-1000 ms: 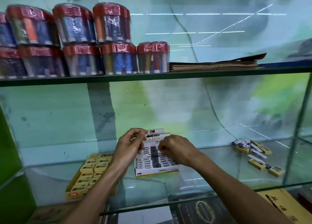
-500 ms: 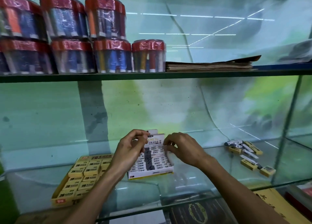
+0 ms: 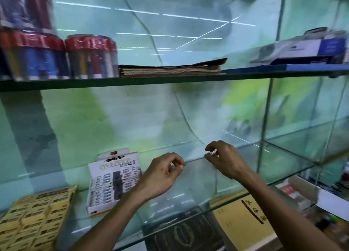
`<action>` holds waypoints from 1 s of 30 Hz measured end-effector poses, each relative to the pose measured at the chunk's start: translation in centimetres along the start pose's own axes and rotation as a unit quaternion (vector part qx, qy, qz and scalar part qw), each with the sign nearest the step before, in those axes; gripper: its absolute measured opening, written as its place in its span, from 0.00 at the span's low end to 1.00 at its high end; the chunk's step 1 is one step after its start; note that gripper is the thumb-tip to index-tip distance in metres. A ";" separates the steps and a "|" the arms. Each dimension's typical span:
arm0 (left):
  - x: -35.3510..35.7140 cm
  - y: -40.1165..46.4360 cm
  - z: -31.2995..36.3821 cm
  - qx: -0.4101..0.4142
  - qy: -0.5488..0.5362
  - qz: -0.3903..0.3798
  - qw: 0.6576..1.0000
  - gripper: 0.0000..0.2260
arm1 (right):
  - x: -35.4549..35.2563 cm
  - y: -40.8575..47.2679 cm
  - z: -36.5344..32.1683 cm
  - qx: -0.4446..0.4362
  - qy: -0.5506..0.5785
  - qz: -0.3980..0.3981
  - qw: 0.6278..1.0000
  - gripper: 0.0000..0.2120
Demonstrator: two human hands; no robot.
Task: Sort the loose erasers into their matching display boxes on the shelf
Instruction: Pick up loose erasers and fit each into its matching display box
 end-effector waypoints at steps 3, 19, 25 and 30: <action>2.5 1.2 0.2 0.028 0.074 -0.051 0.996 0.04 | -0.4 0.7 3.0 0.043 -0.046 -0.039 0.997 0.16; 5.5 4.0 -0.1 -0.012 0.061 -0.076 0.995 0.03 | 0.7 2.6 5.0 -0.021 -0.068 -0.132 0.989 0.07; 5.1 4.2 -0.3 -0.033 0.019 -0.056 0.998 0.03 | -0.4 2.7 5.0 0.002 0.008 -0.004 1.000 0.07; 4.0 4.2 -0.1 -0.043 -0.040 0.005 0.998 0.07 | -1.9 1.8 4.0 0.143 0.356 0.061 0.922 0.04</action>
Point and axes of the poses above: each hand's wrist, its own y-axis towards the middle knuckle, its own x-axis out of the palm, z = x × y, the point moved 4 cm from there along y, towards the middle knuckle, and after that the axes turned 1 degree about -y, right-handed, at the moved point
